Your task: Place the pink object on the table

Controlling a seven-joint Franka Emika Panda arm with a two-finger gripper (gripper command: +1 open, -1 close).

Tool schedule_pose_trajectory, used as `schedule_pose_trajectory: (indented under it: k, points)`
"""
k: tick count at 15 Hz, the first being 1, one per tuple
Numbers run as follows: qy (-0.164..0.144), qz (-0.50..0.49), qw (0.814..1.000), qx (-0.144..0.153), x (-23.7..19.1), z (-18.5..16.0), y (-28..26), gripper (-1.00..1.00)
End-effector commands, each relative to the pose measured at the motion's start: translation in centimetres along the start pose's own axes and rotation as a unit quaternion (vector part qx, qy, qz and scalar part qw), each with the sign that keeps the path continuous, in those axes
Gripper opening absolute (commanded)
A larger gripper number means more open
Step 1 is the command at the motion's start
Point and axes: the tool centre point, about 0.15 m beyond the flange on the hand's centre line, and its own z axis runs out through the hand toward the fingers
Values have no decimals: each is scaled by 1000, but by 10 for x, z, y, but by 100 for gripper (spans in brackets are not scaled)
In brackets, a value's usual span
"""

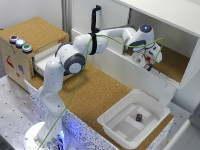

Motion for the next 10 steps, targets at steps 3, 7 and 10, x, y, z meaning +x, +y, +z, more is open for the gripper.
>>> schedule_pose_trajectory:
  k: [3, 7, 10]
  points:
    - [7, 39, 998, -41, -86, -21, 0, -100]
    - [-27, 35, 998, -54, -137, -16, -21, -100]
    - [-41, 22, 996, -76, -183, -8, -44, -100]
